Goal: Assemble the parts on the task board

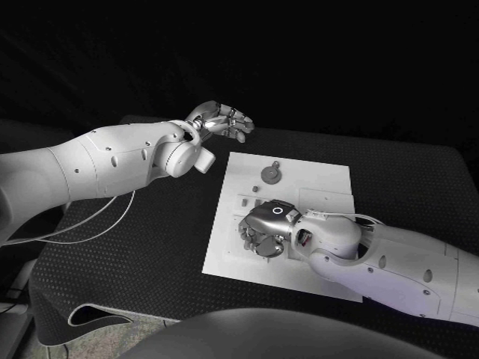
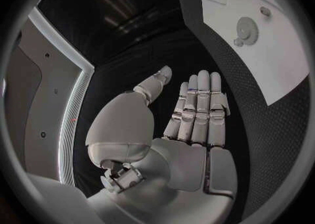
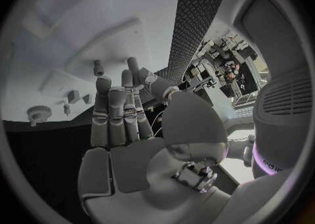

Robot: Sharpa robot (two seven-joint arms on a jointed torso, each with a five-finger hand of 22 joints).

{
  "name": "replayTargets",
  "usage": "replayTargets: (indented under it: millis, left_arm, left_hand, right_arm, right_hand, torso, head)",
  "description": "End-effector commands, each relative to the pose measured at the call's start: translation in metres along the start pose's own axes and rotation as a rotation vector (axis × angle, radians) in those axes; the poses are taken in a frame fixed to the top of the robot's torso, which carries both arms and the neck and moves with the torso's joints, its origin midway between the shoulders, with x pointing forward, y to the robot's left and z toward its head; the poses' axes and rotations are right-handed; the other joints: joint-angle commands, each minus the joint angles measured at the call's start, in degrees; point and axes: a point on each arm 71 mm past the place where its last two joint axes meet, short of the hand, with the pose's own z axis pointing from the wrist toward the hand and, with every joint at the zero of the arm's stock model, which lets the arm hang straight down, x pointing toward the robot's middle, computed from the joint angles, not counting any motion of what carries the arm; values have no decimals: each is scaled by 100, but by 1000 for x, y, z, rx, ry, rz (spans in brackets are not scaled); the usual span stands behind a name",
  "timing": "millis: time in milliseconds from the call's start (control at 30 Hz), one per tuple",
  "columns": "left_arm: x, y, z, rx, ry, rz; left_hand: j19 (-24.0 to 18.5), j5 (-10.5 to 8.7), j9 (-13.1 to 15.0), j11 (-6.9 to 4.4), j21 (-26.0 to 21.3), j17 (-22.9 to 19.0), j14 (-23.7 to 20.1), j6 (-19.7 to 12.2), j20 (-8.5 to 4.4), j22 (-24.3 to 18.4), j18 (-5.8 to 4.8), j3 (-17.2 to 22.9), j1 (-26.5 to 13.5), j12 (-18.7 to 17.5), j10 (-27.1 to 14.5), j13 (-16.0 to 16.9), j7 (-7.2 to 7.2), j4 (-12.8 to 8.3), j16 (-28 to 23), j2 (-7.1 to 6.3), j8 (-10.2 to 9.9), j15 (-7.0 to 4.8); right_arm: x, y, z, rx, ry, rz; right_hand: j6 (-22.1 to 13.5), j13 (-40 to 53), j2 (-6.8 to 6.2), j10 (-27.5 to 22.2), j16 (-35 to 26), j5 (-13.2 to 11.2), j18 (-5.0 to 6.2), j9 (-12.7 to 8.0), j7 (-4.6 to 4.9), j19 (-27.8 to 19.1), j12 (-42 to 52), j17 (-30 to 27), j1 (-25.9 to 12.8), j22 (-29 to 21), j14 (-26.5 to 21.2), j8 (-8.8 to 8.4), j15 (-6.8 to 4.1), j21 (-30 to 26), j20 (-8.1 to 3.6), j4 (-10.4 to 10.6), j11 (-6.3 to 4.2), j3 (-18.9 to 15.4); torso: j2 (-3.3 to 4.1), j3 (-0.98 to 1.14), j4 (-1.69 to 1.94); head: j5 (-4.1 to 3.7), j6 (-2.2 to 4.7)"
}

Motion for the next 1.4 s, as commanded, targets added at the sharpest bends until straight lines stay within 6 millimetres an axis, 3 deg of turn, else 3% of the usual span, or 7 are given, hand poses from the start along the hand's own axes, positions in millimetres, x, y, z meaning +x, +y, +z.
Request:
replayTargets:
  millis: [33,633,1133,1167,1300,1400]
  left_arm:
    - [2,-2,1,11,12,-10]
    - [2,-2,1,11,15,-10]
    - [2,-2,1,10,16,-11]
    - [2,-2,1,9,16,-11]
    - [2,-2,1,9,17,-11]
    - [2,-2,1,8,16,-11]
  left_hand:
    - [-16,24,-6,6,8,10,56,-42,15,-10,-20,-28,-28,0,-41,-10,-8,-1,-25,22,32,4]
    - [-16,24,-9,7,8,23,59,-43,15,-18,-21,-29,-29,0,-42,-12,-7,0,-37,25,35,4]
    - [-17,24,-11,7,8,30,59,-44,16,-23,-21,-30,-31,-1,-44,-14,-7,0,-45,26,36,5]
    - [-17,24,-11,7,8,31,59,-44,16,-23,-21,-30,-31,-1,-44,-14,-7,0,-45,26,36,5]
    - [-17,24,-11,8,8,32,59,-44,16,-24,-21,-31,-32,-1,-44,-14,-7,1,-47,26,36,5]
    - [-17,24,-11,8,8,34,59,-44,16,-25,-22,-31,-32,-1,-44,-14,-7,1,-48,25,36,5]
  right_arm:
    - [2,2,0,-14,6,-10]
    - [2,-3,2,25,-16,-85]
    - [5,-2,3,12,21,-41]
    - [5,-2,3,10,24,-33]
    - [6,-2,3,0,26,-4]
    - [5,-2,3,-3,23,4]
  right_hand:
    - [114,-4,21,43,-21,20,93,117,-55,32,12,5,33,98,-9,40,-35,24,-14,33,3,-9]
    - [118,2,13,47,-20,20,93,123,-58,34,10,10,50,99,-7,44,-39,25,-18,30,-1,-9]
    - [110,11,-19,38,-22,19,93,130,-52,33,-5,16,43,102,-10,38,-36,24,-17,37,2,-28]
    - [76,2,-42,-6,-29,20,93,123,-39,21,-33,17,26,100,-21,18,-23,17,-11,40,17,-37]
    - [-197,-49,-488,-242,-50,16,90,48,73,-22,-186,28,-258,96,-91,-159,84,-13,38,105,128,-173]
    - [-304,-79,-647,-377,-52,18,93,13,128,-34,-272,39,-405,94,-125,-230,135,-27,55,141,183,-219]
  torso:
    - [2,0,-2]
    - [0,1,-2]
    - [-1,-5,-6]
    - [-1,-6,-8]
    - [-1,-3,-9]
    - [-1,-1,-6]
  head:
    - [5,1]
    - [4,1]
    - [-2,1]
    - [0,1]
    - [0,1]
    - [-8,1]
